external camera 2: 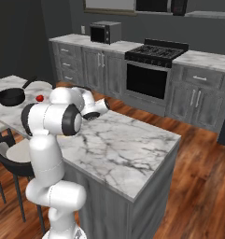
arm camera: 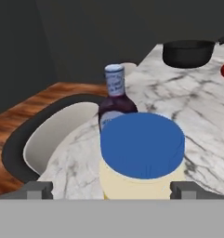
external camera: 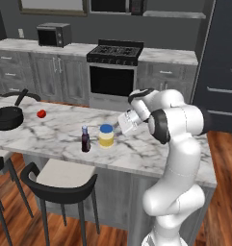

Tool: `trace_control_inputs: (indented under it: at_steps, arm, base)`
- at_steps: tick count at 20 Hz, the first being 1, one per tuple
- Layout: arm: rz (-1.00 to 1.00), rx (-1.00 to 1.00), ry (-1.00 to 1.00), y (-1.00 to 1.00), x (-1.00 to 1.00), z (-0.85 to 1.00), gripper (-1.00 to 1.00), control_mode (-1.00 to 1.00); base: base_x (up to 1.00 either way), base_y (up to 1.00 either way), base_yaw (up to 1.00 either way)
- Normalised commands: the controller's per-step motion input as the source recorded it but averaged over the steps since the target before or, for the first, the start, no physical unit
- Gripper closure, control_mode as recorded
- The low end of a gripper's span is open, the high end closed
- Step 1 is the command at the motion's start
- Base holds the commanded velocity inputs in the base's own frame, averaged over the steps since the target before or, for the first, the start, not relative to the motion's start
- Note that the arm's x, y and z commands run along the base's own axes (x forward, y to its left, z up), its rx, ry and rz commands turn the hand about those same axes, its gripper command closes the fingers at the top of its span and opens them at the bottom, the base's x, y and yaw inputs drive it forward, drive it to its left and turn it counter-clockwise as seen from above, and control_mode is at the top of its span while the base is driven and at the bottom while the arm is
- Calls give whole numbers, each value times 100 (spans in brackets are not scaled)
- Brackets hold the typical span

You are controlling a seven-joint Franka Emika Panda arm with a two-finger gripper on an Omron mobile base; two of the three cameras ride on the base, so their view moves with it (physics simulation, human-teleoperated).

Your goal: Move the mayonnaise and condiment bottle from the cabinet to the dining counter.

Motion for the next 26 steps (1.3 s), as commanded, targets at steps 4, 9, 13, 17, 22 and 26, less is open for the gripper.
trace_control_inputs:
  at_steps: [4,9,13,17,22,26]
  arm:
    - [0,0,2,-19,-26,5,-100,-100]
    - [-6,0,3,-7,-36,26,-100,-100]
    - [-24,0,18,0,-39,43,-100,-100]
    - [-25,1,26,-2,-43,45,-100,-100]
    - [-20,0,24,-1,-52,37,-100,-100]
    - [-17,0,21,0,-56,34,-100,-100]
  base:
    - [0,0,0]
    - [0,0,0]
    - [0,0,0]
    - [0,0,0]
    - [0,0,0]
    - [0,0,0]
